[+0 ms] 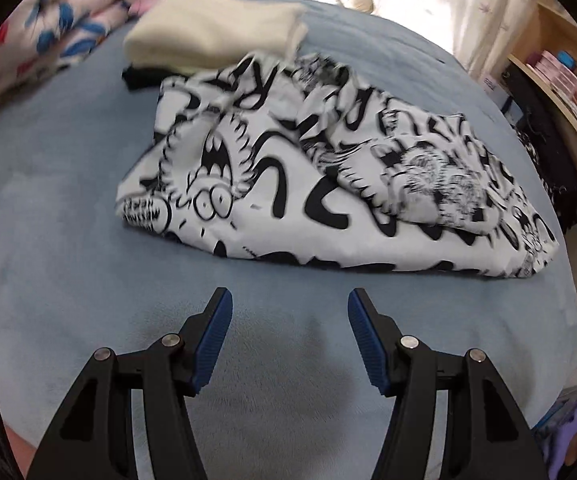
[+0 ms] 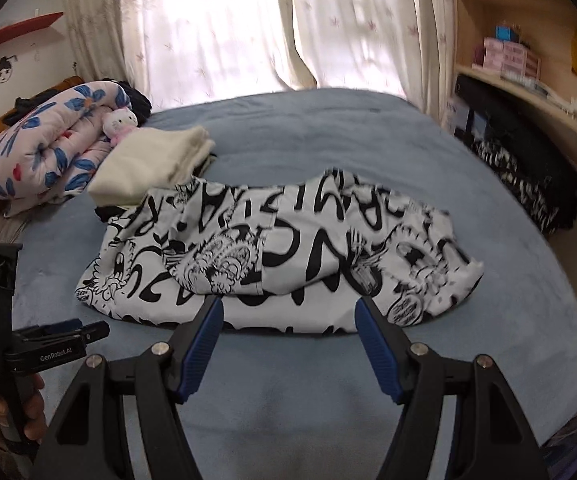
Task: Fold large clothes
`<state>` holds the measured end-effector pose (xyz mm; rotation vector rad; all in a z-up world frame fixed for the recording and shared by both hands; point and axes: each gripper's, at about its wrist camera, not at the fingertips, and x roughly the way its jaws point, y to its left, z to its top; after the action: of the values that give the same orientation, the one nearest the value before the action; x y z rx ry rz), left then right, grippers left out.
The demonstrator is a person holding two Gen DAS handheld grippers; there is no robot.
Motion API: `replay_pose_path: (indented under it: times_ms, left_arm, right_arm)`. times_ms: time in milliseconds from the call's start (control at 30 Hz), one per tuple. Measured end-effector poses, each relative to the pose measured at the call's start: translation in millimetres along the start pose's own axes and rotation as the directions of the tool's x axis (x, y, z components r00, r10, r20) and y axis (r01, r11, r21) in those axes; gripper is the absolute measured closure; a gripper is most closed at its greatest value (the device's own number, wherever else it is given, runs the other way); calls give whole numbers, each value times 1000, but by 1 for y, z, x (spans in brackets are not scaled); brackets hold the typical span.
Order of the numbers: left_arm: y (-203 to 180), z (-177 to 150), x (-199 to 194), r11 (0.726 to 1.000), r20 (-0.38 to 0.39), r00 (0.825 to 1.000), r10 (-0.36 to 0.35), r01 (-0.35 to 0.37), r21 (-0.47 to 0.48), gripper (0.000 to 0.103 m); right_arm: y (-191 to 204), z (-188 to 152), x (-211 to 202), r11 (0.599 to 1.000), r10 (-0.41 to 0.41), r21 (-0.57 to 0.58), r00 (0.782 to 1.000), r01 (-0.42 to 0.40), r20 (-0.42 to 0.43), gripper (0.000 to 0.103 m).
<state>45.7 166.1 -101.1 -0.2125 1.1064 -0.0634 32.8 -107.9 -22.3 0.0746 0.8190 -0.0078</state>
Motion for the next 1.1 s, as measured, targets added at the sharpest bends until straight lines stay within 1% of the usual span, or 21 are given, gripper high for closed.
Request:
replay_pose_path:
  times_ms: [100, 167, 233, 300, 400, 567, 667, 733, 833, 867, 900, 933, 1000, 1033, 1067, 1100]
  left_arm:
    - [12, 0, 22, 998, -20, 999, -33, 31, -55, 44]
    - [20, 0, 37, 992, -28, 997, -78, 75, -103, 44]
    - [31, -1, 52, 979, -28, 991, -131, 125, -163, 44]
    - [41, 0, 62, 961, -4, 985, -172, 167, -220, 44]
    - [59, 4, 75, 918, 75, 970, -231, 243, -314, 44]
    - [73, 21, 93, 868, 138, 950, -279, 311, -388, 44]
    - [77, 34, 103, 850, 165, 942, -291, 334, -407, 44]
    - [80, 42, 107, 844, 185, 939, -290, 342, -413, 44]
    - [81, 56, 112, 842, 208, 939, -275, 340, -419, 46]
    - [81, 59, 112, 844, 216, 939, -267, 336, -419, 55]
    - [80, 63, 111, 849, 230, 941, -249, 326, -415, 71]
    - [79, 66, 109, 855, 247, 939, -238, 323, -405, 77]
    - [69, 71, 99, 887, 281, 938, -201, 296, -353, 86]
    - [60, 73, 93, 912, 291, 941, -171, 264, -315, 88]
    - [54, 74, 88, 930, 300, 942, -147, 235, -283, 90]
    - [44, 76, 80, 948, 321, 939, -122, 206, -241, 91]
  right_arm:
    - [2, 2, 18, 1000, 12, 14, 1000, -12, -12, 35]
    - [3, 3, 31, 1000, 20, 21, 1000, -20, -17, 35]
    - [5, 6, 42, 999, 33, 25, 999, -32, -26, 35]
    - [8, 8, 51, 999, 46, 27, 998, -45, -35, 35]
    - [13, 11, 65, 998, 61, 22, 997, -60, -42, 35]
    - [20, 16, 87, 997, 75, 18, 995, -74, -62, 35]
    - [23, 21, 100, 996, 90, 14, 993, -89, -77, 35]
    - [27, 27, 105, 996, 87, 5, 994, -87, -62, 36]
    - [33, 42, 112, 997, 67, -32, 997, -68, -36, 46]
    - [36, 48, 117, 997, 54, -48, 998, -56, -31, 55]
    - [40, 54, 121, 997, 37, -66, 999, -38, -26, 59]
    - [44, 61, 129, 996, 19, -88, 1000, -20, -15, 65]
    - [49, 70, 144, 994, 3, -113, 1000, -5, -13, 77]
    - [51, 74, 154, 993, 3, -121, 1000, -5, -17, 80]
    - [53, 76, 165, 992, 4, -127, 1000, -8, -25, 85]
    - [55, 75, 176, 991, 4, -133, 999, -9, -41, 85]
